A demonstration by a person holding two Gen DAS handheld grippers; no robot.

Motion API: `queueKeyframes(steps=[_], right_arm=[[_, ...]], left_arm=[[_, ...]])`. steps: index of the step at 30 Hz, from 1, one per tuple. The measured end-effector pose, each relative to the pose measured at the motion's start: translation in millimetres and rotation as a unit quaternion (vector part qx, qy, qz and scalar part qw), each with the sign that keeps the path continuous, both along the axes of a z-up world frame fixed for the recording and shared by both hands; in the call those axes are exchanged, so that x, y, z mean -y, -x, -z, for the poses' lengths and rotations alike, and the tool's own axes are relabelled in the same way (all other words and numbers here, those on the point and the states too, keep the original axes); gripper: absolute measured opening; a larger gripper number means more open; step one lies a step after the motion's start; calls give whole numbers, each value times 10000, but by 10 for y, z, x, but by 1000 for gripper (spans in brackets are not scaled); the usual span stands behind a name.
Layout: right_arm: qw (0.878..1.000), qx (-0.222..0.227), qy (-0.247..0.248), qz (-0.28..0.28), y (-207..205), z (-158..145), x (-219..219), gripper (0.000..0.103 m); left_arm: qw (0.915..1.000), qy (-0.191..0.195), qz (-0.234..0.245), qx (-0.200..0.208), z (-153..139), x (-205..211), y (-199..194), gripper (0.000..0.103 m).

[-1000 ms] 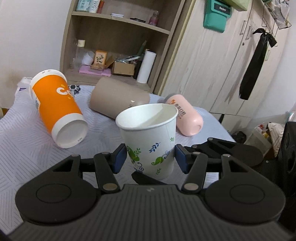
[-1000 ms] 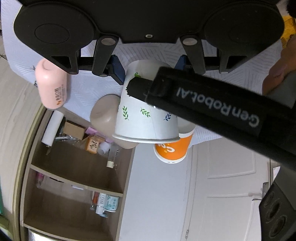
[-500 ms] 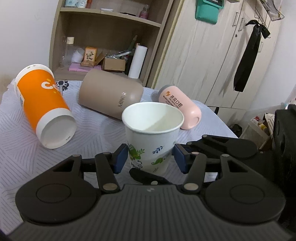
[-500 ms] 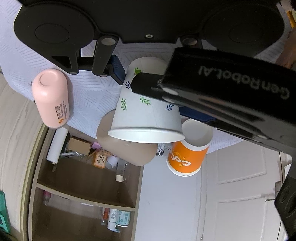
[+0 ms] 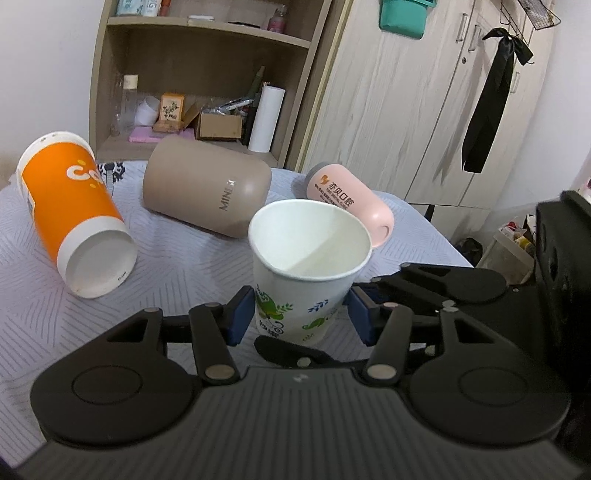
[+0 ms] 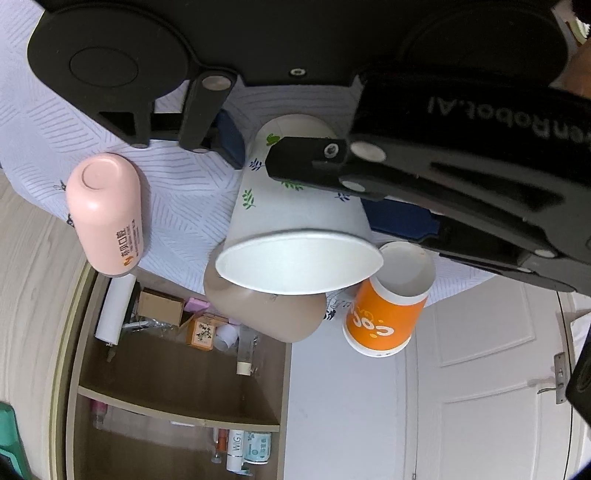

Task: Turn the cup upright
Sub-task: 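Rotate the cup opening-up with the left gripper and set it on the table, then open the left gripper and withdraw both grippers from the cup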

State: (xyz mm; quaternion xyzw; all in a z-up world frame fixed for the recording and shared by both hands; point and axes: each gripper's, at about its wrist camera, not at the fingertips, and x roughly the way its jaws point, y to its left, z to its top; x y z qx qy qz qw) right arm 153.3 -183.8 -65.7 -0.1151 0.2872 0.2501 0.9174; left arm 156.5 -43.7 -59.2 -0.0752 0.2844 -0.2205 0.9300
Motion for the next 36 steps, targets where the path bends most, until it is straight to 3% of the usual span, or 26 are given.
queueKeyframes(steps=[5, 21, 36], right_arm=[[10000, 67, 35, 33, 81, -25, 48, 77], [9982, 367, -184, 434, 578, -144, 238, 81], [9924, 841, -288, 855, 1272, -430, 375, 81]], left_arm=[[10000, 46, 27, -66, -2, -14, 31, 57], [9997, 33, -224, -83, -33, -119, 412, 63], [9975, -228, -542, 384, -329, -199, 1084, 64]])
